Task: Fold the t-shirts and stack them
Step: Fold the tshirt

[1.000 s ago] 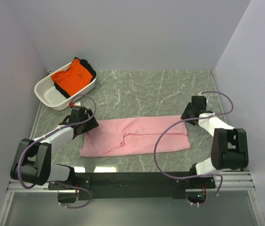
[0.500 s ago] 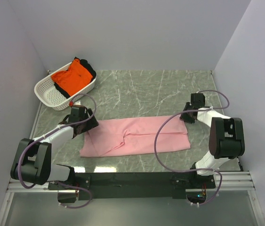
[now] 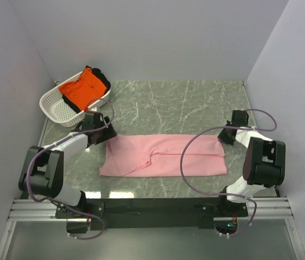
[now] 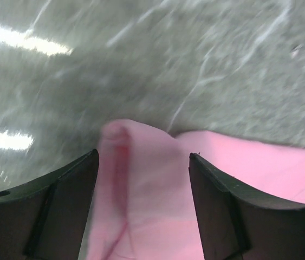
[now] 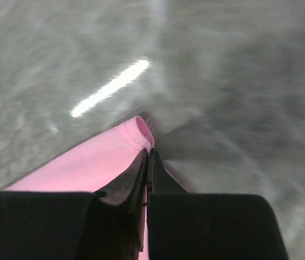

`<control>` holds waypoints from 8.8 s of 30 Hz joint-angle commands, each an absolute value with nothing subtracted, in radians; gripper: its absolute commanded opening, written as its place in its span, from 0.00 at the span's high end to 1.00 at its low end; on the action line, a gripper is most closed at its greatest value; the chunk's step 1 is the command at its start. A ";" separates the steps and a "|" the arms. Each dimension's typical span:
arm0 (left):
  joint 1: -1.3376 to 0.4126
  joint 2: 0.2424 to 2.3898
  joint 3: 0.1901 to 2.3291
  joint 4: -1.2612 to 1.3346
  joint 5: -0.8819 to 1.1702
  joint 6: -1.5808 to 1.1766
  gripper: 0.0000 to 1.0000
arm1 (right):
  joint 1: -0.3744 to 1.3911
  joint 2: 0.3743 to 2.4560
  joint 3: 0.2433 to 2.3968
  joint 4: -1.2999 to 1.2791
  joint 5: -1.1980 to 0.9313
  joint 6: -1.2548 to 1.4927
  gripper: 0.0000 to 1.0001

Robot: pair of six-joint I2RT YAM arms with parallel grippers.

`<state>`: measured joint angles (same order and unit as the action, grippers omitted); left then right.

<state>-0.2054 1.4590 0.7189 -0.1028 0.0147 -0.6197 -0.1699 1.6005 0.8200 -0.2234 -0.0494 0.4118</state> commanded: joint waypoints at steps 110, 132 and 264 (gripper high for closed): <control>-0.408 1.574 0.859 -0.172 0.015 -0.600 0.09 | 0.080 1.744 1.258 -0.405 -0.233 0.117 0.35; -0.341 1.847 1.080 -0.212 0.074 -0.531 0.08 | 0.089 1.904 1.246 -0.453 -0.313 0.110 0.37; -1.201 1.456 0.649 -0.067 -0.196 -1.031 0.39 | 0.652 1.023 0.457 -0.635 0.179 0.874 0.38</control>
<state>-1.1885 1.4330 0.6304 -0.0738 -0.1864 -1.0161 0.6434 1.0431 0.4732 -0.6399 0.1440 0.8497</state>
